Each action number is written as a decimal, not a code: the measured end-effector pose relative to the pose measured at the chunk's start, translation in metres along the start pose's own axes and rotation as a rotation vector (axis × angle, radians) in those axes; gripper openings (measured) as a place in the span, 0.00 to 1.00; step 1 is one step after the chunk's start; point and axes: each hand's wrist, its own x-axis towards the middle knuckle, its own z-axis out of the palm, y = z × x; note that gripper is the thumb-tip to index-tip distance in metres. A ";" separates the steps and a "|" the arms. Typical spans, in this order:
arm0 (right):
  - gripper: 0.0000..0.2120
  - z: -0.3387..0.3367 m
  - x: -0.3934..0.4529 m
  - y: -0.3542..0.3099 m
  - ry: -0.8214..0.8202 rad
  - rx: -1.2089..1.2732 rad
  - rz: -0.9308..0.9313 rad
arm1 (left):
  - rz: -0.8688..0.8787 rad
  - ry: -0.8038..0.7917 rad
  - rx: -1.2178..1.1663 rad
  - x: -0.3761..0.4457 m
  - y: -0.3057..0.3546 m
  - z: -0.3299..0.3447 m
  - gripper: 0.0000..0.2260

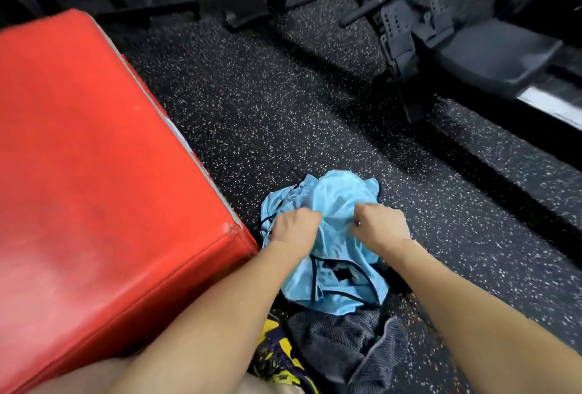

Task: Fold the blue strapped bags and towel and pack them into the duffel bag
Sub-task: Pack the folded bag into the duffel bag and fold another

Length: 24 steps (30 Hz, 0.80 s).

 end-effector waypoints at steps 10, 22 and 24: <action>0.08 -0.236 -0.039 -0.032 0.416 -0.072 -0.011 | -0.042 0.473 0.060 -0.075 -0.011 -0.226 0.08; 0.11 -0.556 -0.136 -0.218 0.986 0.036 -0.302 | -0.224 1.093 0.365 -0.303 -0.134 -0.528 0.05; 0.13 -0.586 -0.158 -0.253 1.049 0.055 -0.361 | -0.301 1.142 0.405 -0.346 -0.151 -0.554 0.05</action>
